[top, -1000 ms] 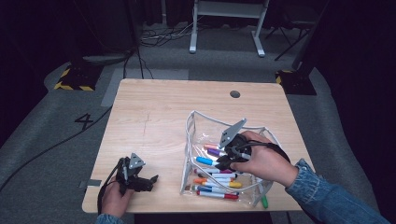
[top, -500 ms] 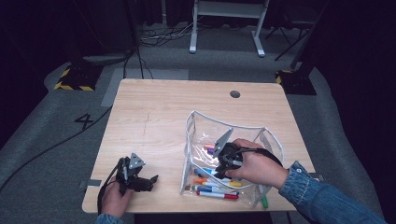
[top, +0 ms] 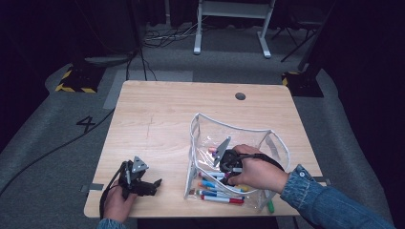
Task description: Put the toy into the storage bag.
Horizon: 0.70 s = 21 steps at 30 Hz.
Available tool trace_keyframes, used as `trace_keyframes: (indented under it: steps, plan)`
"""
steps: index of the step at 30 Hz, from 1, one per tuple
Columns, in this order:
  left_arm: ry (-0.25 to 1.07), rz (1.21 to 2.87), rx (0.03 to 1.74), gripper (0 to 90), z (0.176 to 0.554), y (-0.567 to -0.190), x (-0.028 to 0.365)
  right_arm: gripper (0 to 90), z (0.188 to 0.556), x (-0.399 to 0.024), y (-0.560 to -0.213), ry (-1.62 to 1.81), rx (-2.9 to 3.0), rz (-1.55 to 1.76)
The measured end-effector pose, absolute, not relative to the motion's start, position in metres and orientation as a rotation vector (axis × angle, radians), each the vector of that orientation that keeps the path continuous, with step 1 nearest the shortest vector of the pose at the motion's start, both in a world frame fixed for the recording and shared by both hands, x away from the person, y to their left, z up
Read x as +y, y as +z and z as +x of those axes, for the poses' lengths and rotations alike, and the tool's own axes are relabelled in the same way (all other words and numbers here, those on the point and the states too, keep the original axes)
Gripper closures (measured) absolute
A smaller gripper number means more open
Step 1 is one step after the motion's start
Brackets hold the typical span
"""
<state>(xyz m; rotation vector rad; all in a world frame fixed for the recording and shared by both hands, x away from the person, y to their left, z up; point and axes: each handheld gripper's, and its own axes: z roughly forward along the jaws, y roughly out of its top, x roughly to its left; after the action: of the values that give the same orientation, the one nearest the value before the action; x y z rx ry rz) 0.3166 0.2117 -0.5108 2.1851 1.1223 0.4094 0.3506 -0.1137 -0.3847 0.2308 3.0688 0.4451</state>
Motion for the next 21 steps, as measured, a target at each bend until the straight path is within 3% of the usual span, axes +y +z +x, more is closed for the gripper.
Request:
trace_keyframes:
  steps: [9,21]
  plan:
    - [0.409,2.188,1.121,0.0,0.317,-0.511,0.212,43.5,0.35,-0.129,-0.349,0.746,2.92,0.293]
    - [0.41,2.185,1.123,0.0,0.317,-0.511,0.212,39.9,0.349,-0.182,-0.292,1.035,2.701,0.532]
